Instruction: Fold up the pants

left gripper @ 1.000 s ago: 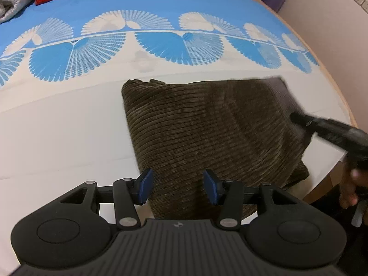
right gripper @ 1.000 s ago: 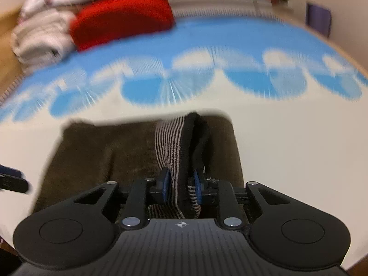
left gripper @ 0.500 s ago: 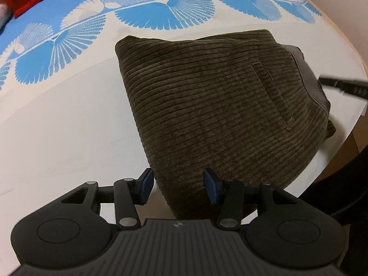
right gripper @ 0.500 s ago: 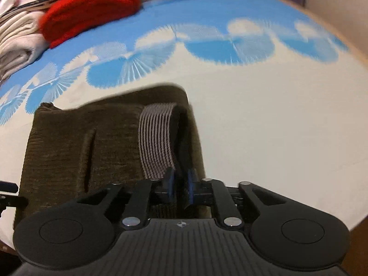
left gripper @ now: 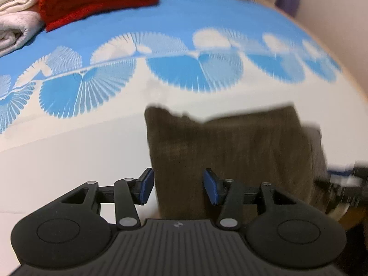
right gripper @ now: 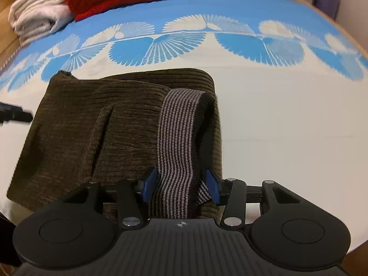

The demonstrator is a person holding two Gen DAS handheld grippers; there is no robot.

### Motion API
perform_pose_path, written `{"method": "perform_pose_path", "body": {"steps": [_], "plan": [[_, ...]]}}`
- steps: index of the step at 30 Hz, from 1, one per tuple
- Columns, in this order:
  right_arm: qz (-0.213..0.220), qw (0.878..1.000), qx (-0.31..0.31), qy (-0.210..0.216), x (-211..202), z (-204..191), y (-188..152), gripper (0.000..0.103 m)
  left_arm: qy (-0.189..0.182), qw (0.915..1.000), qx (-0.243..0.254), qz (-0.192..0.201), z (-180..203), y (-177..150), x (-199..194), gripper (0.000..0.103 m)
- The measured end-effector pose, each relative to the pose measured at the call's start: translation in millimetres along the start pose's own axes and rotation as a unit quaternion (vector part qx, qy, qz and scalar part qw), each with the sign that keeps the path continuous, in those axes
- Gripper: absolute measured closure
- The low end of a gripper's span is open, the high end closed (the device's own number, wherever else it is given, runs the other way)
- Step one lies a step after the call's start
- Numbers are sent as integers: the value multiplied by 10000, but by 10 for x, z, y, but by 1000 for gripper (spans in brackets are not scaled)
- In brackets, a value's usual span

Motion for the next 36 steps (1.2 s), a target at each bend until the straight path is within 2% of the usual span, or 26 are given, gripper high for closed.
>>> {"method": "perform_pose_path", "body": {"steps": [1, 2, 5, 7, 9, 14, 19, 21, 23, 24, 27, 29, 32, 36], "plan": [[-8, 10000, 72, 25, 15, -2, -36, 51, -2, 9999, -122, 24, -17, 55, 20, 59], [-6, 10000, 92, 20, -2, 26, -43, 50, 29, 9997, -255, 9, -41, 105, 51, 71], [-19, 10000, 91, 28, 12, 62, -39, 47, 262, 9977, -577, -259, -151, 163, 232, 85], [-24, 9998, 165, 86, 55, 49, -34, 47, 410, 9953, -752, -442, -243, 158, 372, 86], [-12, 9998, 144, 129, 32, 22, -64, 47, 388, 9933, -918, -590, -317, 155, 499, 86], [-5, 9995, 173, 274, 24, 55, -89, 47, 460, 9896, -1193, -664, -418, 150, 723, 86], [-56, 9989, 267, 378, 51, 62, -91, 46, 538, 9892, -1191, -657, -447, 112, 833, 85], [-65, 9988, 305, 377, 55, 69, -91, 44, 557, 9902, -1119, -626, -435, 107, 809, 82], [-64, 9984, 413, 372, 56, 84, -93, 40, 672, 9905, -1058, -563, -447, 92, 740, 67], [-64, 9982, 477, 366, 56, 100, -94, 36, 723, 9909, -1006, -535, -444, 95, 696, 65], [-52, 9962, 762, 423, 35, 151, -81, 34, 923, 9934, -463, -499, -379, 157, 512, 62], [24, 9952, 822, 528, -18, 162, -30, 36, 982, 9948, -66, -254, -319, 252, 304, 55], [317, 9919, 1037, 659, -151, 266, 153, 35, 815, 9961, 332, -14, -241, 346, 23, 43], [425, 9866, 1385, 746, -140, 463, 369, 34, 641, 9968, 423, 212, -215, 365, -147, 37]]}}
Point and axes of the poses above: each gripper's, at about its wrist camera, not at the fingertips, and x roughly the way its jaws point, z to its right, y to its top, the point moved 7 cm from there along x, roughly the way its jaws point, and after that the axes turned 6 degrees about -x, right-handed, at the moved point
